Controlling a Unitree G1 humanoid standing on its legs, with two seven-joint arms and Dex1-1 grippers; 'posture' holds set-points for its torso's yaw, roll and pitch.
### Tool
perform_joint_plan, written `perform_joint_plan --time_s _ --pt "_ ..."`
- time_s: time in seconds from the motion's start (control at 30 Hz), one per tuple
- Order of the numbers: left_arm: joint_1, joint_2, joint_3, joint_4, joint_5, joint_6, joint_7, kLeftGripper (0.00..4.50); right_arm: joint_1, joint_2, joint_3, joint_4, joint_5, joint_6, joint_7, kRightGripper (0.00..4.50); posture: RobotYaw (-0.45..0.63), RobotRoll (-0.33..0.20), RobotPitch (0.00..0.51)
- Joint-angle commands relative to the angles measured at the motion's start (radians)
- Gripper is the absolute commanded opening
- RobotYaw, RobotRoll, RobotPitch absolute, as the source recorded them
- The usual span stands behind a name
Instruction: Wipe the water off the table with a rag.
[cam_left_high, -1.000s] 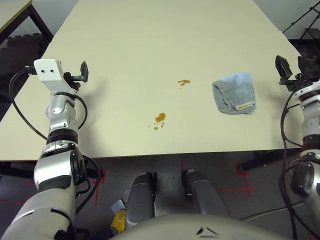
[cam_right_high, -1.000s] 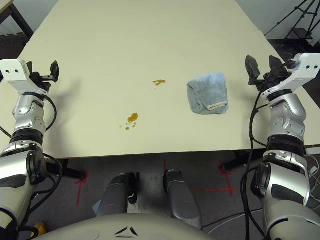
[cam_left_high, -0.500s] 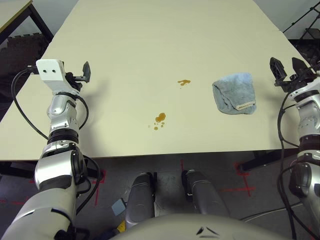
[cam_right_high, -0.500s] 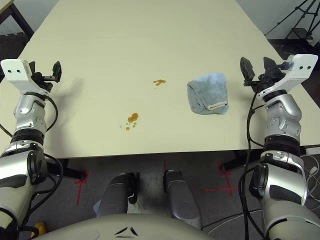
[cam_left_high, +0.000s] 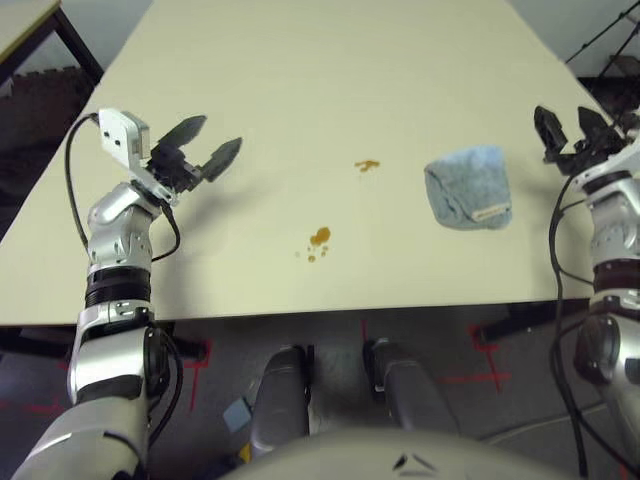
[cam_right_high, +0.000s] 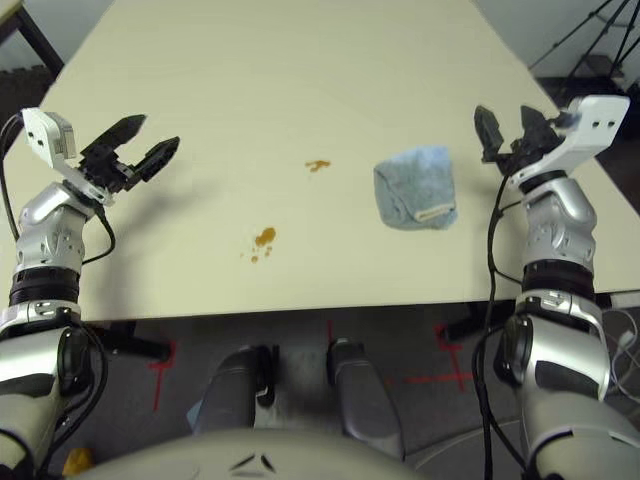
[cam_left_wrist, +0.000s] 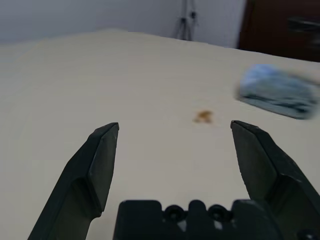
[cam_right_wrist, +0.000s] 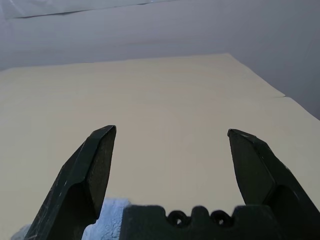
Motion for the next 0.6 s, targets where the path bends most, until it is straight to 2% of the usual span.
perform_joint_plan --time_s 0.03,0.3,0.47,0.6 --pt "0.037 0.047 -0.023 -0.096 -0.041 0.111 -0.071 4.50 0.016 -0.002 0.001 -0.001 0.000 0.013 -0.003 4.47 -0.12 0.000 0.150" --pt "0.076 0.100 -0.043 -0.099 0.000 0.116 -0.150 4.50 0.030 -0.020 0.004 -0.024 0.007 0.068 0.010 4.47 -0.12 0.000 0.152" --pt "0.057 0.099 -0.037 -0.065 0.027 0.067 -0.150 4.50 0.073 -0.031 0.007 -0.163 0.067 0.324 0.015 4.47 -0.12 0.000 0.154" --pt "0.056 0.095 -0.038 -0.054 0.039 0.047 -0.150 4.50 0.132 -0.063 0.051 -0.299 0.099 0.534 0.067 4.47 -0.12 0.000 0.155"
